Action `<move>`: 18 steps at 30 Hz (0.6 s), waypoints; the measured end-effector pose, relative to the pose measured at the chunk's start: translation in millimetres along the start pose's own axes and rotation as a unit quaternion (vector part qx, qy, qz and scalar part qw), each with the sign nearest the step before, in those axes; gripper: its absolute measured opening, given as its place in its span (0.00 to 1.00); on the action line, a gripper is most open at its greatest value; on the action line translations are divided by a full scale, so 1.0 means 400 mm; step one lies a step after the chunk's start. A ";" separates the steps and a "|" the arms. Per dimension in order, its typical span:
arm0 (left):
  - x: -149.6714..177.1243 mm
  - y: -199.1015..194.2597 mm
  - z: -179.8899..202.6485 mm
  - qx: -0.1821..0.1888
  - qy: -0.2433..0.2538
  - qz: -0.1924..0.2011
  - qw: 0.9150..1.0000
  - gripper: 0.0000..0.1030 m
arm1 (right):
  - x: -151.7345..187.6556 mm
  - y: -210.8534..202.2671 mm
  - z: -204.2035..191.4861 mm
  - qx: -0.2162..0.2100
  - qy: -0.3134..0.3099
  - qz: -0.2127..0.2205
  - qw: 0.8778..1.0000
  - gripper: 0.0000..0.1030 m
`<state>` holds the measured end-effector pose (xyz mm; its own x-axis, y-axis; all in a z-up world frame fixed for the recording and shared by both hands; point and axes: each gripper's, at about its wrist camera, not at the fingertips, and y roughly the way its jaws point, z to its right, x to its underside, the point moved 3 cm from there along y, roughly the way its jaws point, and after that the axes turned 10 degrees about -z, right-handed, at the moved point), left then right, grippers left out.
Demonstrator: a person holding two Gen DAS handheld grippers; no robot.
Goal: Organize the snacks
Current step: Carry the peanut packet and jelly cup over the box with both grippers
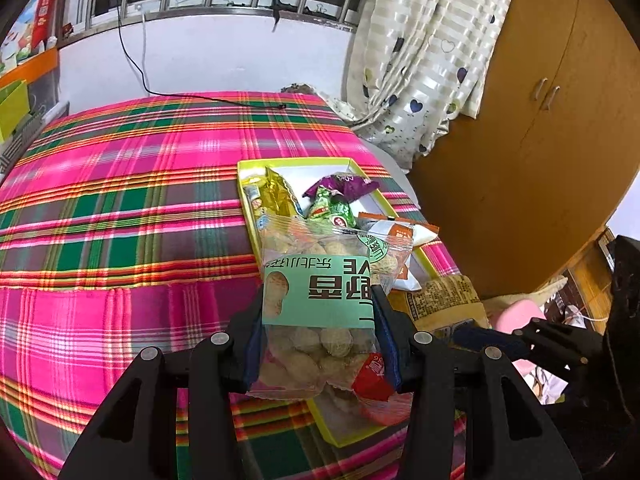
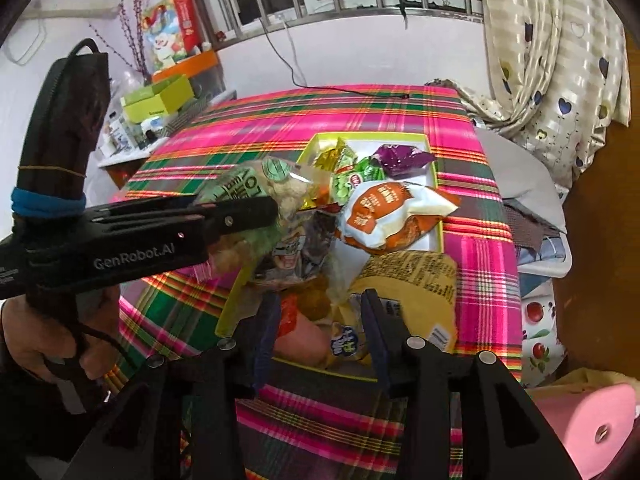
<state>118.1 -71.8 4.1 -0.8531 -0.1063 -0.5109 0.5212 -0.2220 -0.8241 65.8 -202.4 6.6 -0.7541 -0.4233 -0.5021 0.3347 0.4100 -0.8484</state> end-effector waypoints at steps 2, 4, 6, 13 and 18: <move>-0.003 0.012 0.008 0.003 0.001 -0.005 1.000 0.47 | -0.001 -0.003 0.010 0.001 0.003 0.002 1.000 0.39; -0.005 0.019 0.012 0.003 0.002 -0.008 1.000 0.47 | -0.003 -0.008 0.017 0.001 0.005 0.005 1.000 0.39; -0.011 0.029 0.018 0.005 0.002 -0.011 1.000 0.47 | -0.005 -0.012 0.025 -0.002 0.008 0.009 1.000 0.39; -0.018 0.075 0.030 0.015 -0.009 -0.035 0.999 0.47 | -0.006 -0.019 0.029 -0.002 0.006 0.015 1.000 0.39; -0.015 0.059 0.032 0.037 -0.005 -0.030 0.999 0.50 | -0.011 -0.034 0.036 0.008 0.011 0.022 1.000 0.39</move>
<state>135.3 -88.8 -9.3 -0.8828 -0.1008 -0.4588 0.4667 -0.2990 -0.8324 72.7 -217.8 17.7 -0.7501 -0.3872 -0.5362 0.3779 0.4144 -0.8279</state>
